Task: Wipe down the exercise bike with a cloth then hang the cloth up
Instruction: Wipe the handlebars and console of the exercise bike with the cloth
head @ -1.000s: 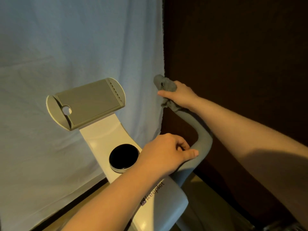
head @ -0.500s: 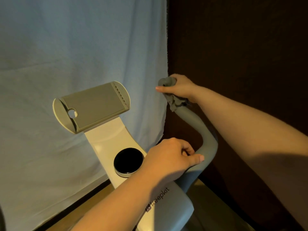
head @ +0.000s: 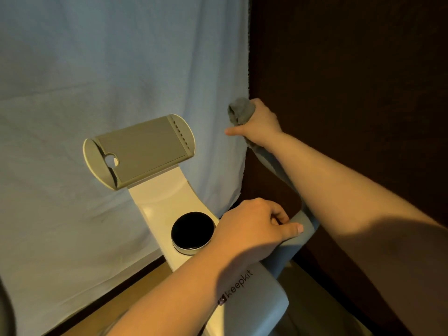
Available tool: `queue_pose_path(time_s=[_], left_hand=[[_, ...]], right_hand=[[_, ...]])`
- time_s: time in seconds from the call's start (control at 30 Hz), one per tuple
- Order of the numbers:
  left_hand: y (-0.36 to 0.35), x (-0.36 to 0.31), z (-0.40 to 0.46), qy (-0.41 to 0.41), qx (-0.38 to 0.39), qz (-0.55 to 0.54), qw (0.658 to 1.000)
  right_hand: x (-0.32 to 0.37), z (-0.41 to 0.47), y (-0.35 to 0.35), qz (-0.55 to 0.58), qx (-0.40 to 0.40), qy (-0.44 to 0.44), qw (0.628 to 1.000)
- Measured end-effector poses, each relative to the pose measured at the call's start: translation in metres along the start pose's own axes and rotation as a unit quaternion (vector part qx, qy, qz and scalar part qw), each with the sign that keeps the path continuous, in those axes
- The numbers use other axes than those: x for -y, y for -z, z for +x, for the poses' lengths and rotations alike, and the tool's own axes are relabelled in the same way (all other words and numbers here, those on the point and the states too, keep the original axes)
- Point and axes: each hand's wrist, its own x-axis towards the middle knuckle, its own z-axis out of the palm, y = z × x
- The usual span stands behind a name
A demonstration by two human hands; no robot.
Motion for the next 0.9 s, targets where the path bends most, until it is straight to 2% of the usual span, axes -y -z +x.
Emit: queue_pose_path(time_s=[0.07, 0.13, 0.23, 0.37, 0.47, 0.57, 0.63, 0.7, 0.77, 0.83, 0.9], left_hand=[[0.0, 0.0, 0.0, -0.003, -0.001, 0.004, 1.0], [0.0, 0.001, -0.001, -0.005, -0.004, 0.01, 1.0], [0.0, 0.001, 0.0, -0.006, -0.003, 0.015, 1.0], [-0.001, 0.002, 0.001, -0.002, 0.0, 0.0, 1.0], [-0.002, 0.002, 0.002, 0.001, 0.002, -0.018, 1.0], [-0.001, 0.001, 0.002, 0.0, -0.004, -0.017, 1.0], [0.0, -0.001, -0.001, -0.004, -0.008, -0.013, 1.0], [0.0, -0.002, -0.003, -0.007, -0.005, -0.002, 1.0], [0.002, -0.003, -0.003, -0.003, -0.002, 0.004, 1.0], [0.002, -0.003, -0.002, 0.001, -0.002, -0.001, 1.0], [0.001, -0.004, -0.002, 0.003, -0.004, -0.001, 1.0]], right_hand=[[-0.013, -0.006, -0.001, -0.045, 0.009, -0.01, 0.999], [-0.019, -0.01, 0.011, -0.121, 0.05, -0.055, 0.99], [-0.005, 0.0, 0.021, -0.196, 0.094, -0.08, 0.973], [0.007, 0.005, -0.001, -0.094, -0.015, 0.0, 0.995], [-0.01, -0.018, -0.006, -0.071, -0.038, 0.015, 0.997], [-0.031, -0.051, 0.002, -0.182, -0.003, -0.013, 0.983], [-0.038, -0.066, 0.009, -0.297, 0.029, -0.024, 0.954], [-0.036, -0.07, 0.02, -0.344, 0.069, -0.06, 0.934], [-0.03, -0.063, 0.028, -0.29, 0.078, -0.09, 0.949], [-0.03, -0.058, 0.023, -0.171, 0.065, -0.081, 0.98], [-0.033, -0.061, 0.019, -0.117, 0.051, -0.071, 0.989]])
